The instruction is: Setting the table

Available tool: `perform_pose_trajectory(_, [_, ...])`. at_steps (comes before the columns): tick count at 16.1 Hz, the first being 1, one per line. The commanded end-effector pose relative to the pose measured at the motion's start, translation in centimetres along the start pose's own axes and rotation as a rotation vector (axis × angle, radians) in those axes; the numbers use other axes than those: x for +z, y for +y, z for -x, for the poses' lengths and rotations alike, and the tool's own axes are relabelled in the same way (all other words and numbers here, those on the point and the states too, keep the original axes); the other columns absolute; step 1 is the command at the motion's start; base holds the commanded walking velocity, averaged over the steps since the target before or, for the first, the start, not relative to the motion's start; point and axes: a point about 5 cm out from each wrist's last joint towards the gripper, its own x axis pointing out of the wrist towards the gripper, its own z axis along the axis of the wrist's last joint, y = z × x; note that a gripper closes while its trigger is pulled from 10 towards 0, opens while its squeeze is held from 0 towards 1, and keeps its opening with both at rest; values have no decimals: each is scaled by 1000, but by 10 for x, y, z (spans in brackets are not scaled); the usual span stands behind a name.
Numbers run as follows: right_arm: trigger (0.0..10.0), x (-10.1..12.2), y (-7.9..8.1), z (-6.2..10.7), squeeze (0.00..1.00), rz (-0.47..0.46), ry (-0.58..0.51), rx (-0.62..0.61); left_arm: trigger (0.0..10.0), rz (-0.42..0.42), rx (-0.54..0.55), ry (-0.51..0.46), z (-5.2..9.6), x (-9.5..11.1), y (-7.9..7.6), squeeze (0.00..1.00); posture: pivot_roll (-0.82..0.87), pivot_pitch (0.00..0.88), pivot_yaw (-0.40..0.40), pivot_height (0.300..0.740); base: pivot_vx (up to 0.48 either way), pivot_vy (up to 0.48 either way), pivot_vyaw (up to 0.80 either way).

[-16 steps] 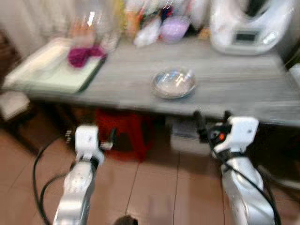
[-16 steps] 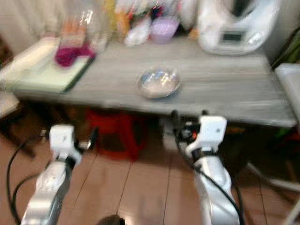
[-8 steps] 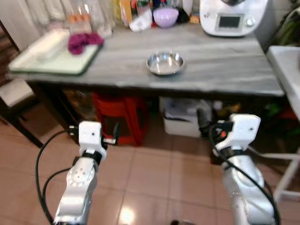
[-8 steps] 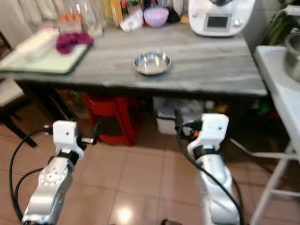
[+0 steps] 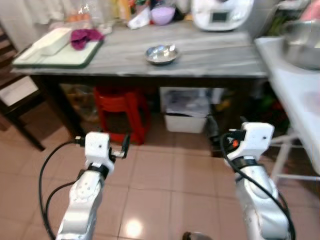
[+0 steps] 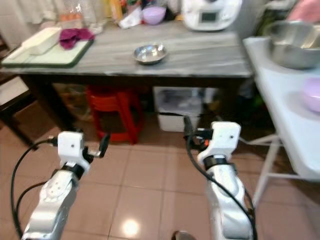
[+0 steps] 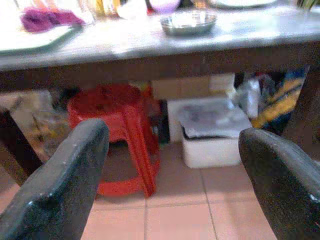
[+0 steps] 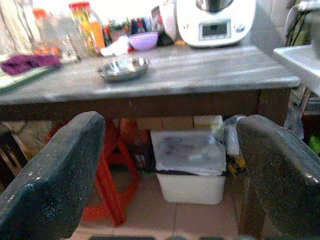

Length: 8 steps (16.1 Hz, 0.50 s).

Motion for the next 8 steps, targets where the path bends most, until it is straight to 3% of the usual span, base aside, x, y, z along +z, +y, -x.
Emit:
perform_pose_trajectory(1, [10000, 2, 2, -2, 0, 5, -10, 14, 10000, -5, -4, -18, 1, 4, 3, 0, -142, 87, 83, 740, 0, 0, 0])
perform_pose_trajectory(4, [10000, 2, 2, -2, 0, 9, -7, 17, 10000, 1, -19, -23, 2, 4, 0, 0, -141, 94, 81, 740, 0, 0, 0])
perform_pose_trajectory(8, [10000, 1, 3, -3, 0, 9, -3, 17, 10000, 11, -38, -26, 2, 3, -1, 0, -142, 95, 83, 740, 0, -327, 0])
